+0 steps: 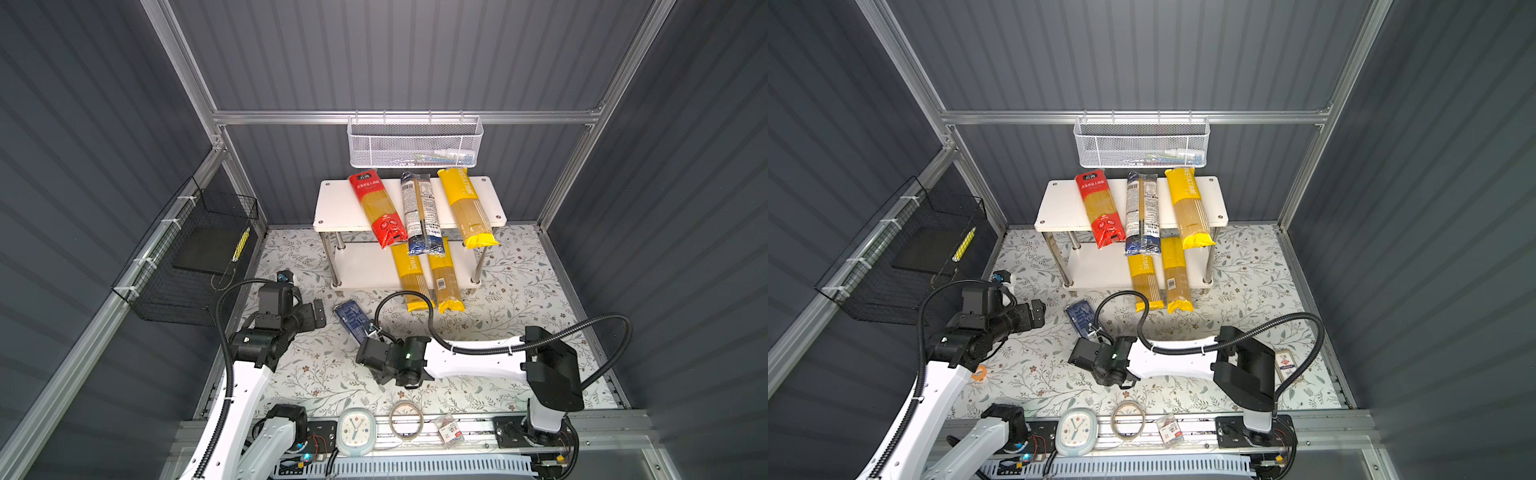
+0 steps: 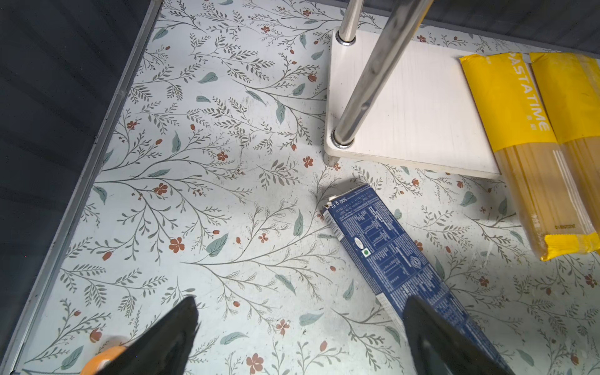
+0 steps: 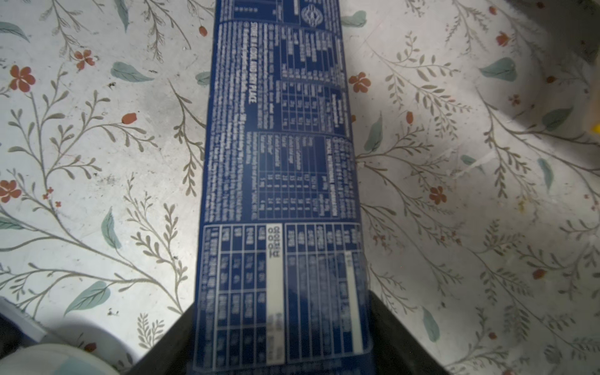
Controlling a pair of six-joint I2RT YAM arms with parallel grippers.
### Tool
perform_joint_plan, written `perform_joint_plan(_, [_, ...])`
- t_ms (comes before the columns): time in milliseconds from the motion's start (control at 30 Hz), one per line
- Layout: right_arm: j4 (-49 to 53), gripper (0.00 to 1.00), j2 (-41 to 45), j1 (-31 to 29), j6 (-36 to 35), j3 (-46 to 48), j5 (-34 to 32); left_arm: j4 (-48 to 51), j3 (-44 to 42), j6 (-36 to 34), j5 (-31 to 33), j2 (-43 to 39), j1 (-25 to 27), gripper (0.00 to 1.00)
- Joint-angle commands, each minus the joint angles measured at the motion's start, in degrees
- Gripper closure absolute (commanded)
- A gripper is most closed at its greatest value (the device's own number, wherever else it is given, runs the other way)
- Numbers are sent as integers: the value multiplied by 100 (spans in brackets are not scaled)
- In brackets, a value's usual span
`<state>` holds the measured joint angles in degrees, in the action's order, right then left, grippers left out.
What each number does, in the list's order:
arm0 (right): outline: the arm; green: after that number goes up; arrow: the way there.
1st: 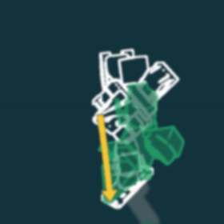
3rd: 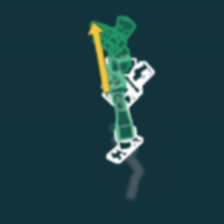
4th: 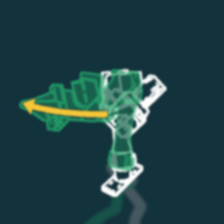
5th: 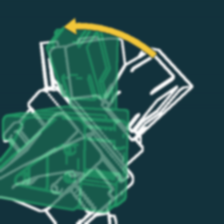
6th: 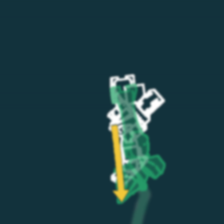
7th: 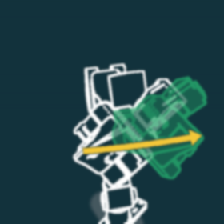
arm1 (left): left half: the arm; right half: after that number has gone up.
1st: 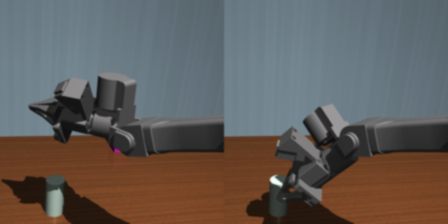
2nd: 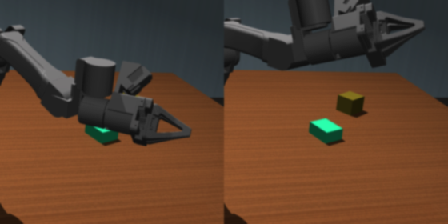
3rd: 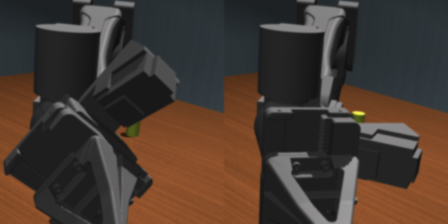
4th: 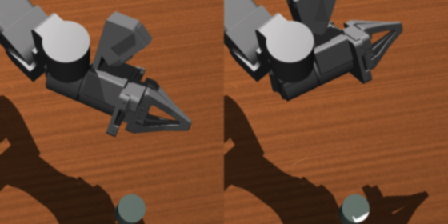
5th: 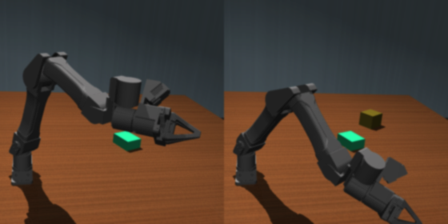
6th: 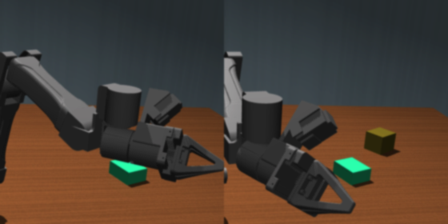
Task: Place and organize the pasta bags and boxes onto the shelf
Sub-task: 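Lift the blue box and carry it toward the shelf with the right gripper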
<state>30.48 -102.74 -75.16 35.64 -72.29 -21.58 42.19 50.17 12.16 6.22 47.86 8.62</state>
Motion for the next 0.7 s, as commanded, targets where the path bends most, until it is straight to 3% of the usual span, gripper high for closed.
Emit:
perform_joint_plan(0, [-268,33,420,-41,136,205,-171,-27,-26,-120,-51,-50,-27,0])
perform_joint_plan(500, [-789,40,1835,-112,-133,892,-355,-27,-30,-118,-28,-73,-27,0])
perform_joint_plan(667, [-851,41,1714,-83,-336,922,-523,-27,-35,-117,-24,-92,-32,0])
